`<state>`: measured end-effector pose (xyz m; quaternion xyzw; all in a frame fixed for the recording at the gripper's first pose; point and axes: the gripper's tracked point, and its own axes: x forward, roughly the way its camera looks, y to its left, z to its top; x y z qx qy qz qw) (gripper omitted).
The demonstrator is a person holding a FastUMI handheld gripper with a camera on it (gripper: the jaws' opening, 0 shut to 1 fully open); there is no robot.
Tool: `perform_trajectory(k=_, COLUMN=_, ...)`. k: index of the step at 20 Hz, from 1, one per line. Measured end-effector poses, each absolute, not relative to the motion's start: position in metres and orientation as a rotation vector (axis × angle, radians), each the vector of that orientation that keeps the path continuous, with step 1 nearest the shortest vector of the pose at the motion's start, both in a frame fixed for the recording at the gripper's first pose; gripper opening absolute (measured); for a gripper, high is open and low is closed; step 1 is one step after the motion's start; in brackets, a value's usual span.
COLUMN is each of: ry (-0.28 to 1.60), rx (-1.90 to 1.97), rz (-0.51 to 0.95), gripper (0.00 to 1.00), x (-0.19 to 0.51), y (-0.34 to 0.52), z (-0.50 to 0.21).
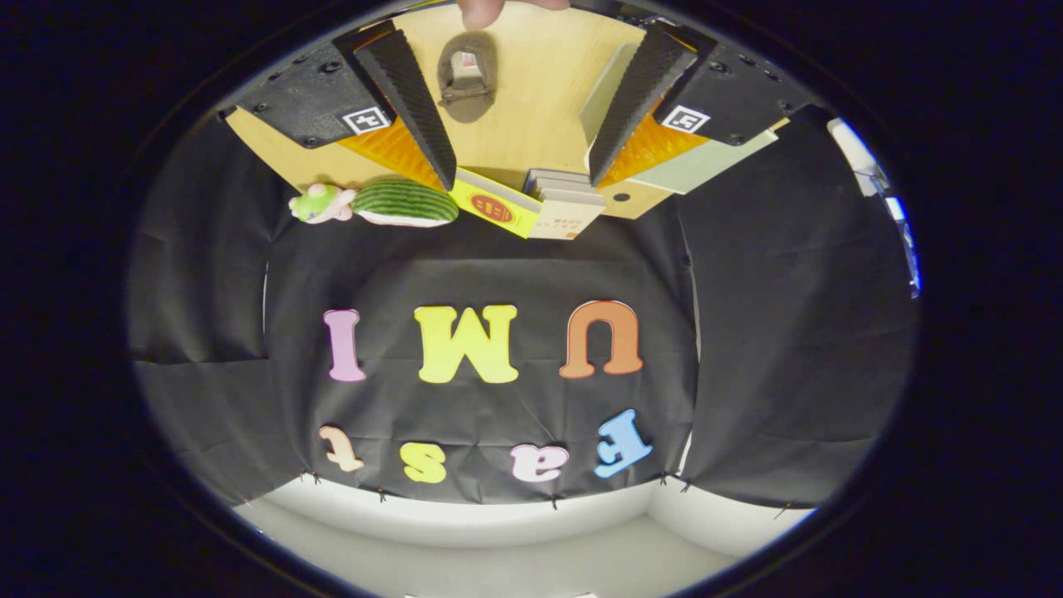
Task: Open the storage box then place both shoes into the box .Put the left shoe in first, then the right shoe, with the right side of both shoes facing outward in a uniform manner.
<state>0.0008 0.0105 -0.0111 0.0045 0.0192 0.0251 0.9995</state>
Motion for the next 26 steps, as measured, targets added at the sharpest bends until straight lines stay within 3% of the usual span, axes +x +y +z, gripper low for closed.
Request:
perform_trajectory(k=11, ry=0.048, rx=0.018, rz=0.142, gripper=1.00, x=0.000, y=0.008, z=-0.012)
perform_trajectory(k=19, ry=0.158, rx=0.099, rz=0.388, gripper=1.00, x=-0.001, y=0.054, z=-0.041)
perform_trajectory(k=26, ry=0.371, rx=0.269, rz=0.600, gripper=1.00, x=0.017, y=0.095, z=-0.096)
